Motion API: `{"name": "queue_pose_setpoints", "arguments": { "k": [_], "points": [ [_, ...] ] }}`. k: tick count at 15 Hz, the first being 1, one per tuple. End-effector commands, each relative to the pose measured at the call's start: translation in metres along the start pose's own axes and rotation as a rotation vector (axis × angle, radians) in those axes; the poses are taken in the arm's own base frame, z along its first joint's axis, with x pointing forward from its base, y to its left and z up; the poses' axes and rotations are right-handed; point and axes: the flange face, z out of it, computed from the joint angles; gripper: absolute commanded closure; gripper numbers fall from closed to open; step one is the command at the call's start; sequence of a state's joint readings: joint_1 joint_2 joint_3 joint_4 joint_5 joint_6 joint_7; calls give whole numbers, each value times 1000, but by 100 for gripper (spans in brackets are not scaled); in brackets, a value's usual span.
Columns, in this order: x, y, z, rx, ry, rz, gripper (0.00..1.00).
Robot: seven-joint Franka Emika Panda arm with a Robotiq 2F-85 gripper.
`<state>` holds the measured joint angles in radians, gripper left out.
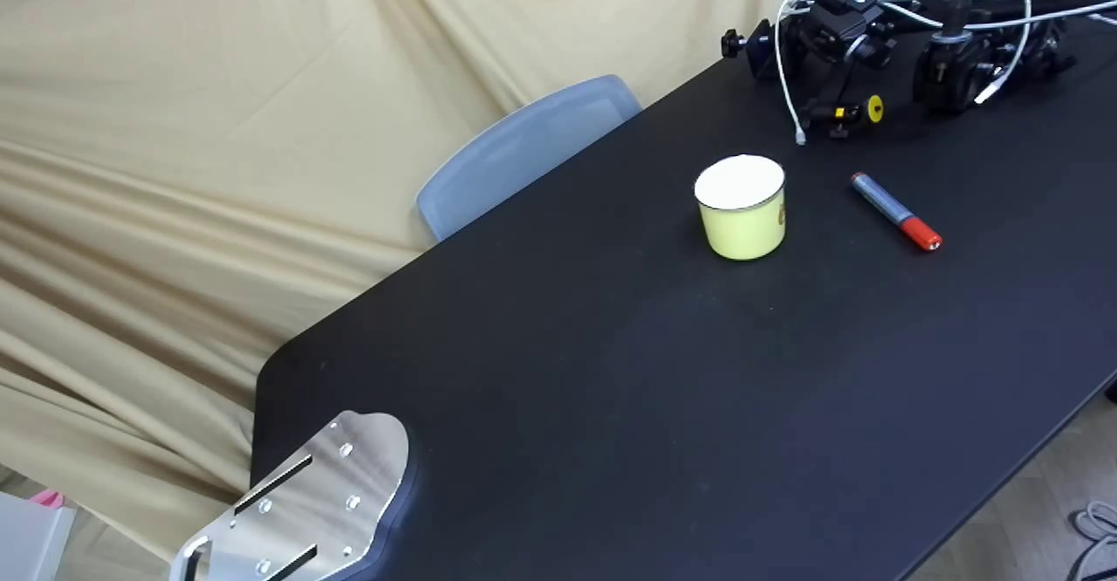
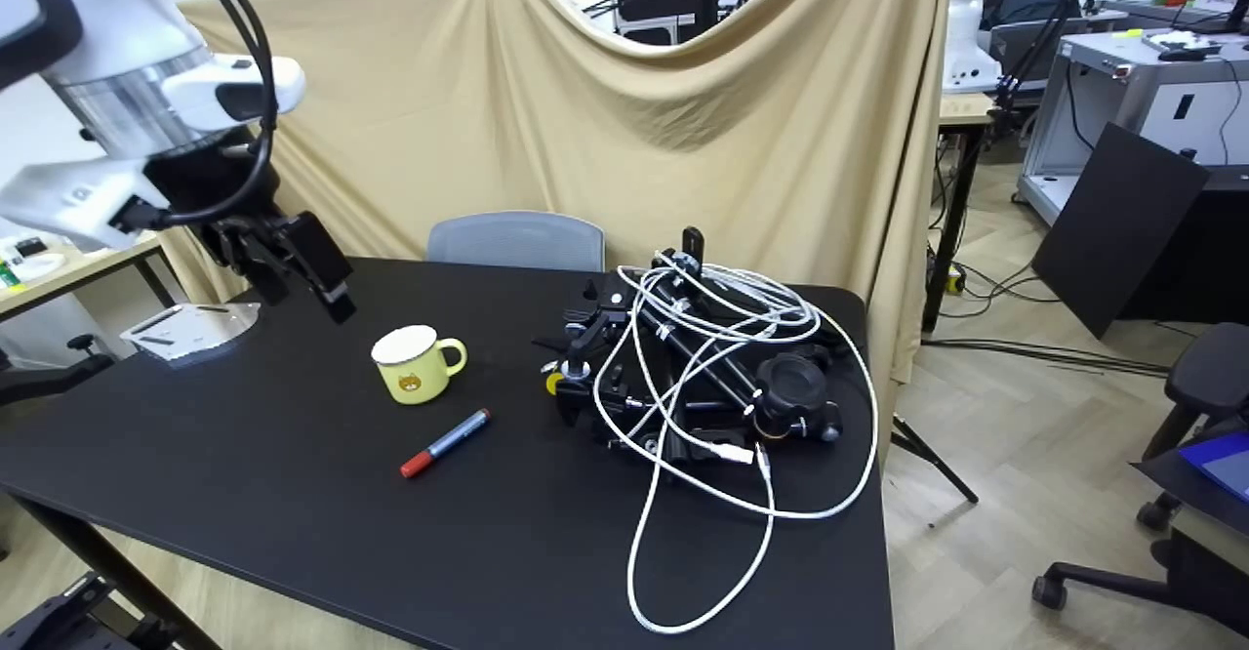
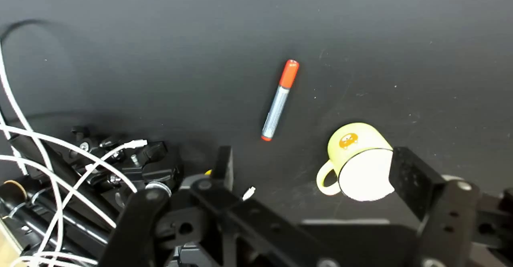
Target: Put the marker into the cup.
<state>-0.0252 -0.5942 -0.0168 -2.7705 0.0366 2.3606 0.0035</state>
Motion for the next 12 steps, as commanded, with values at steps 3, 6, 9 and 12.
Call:
{"name": "queue_pose_setpoints", "arguments": {
  "k": [3, 6, 9, 12],
  "points": [
    [39, -22, 40, -35, 39, 123, 0],
    [50, -23, 64, -57, 26, 170, 0],
    [56, -17, 90, -70, -17, 210, 0],
    [57, -10, 114, -68, -71, 217, 0]
  ]
}}
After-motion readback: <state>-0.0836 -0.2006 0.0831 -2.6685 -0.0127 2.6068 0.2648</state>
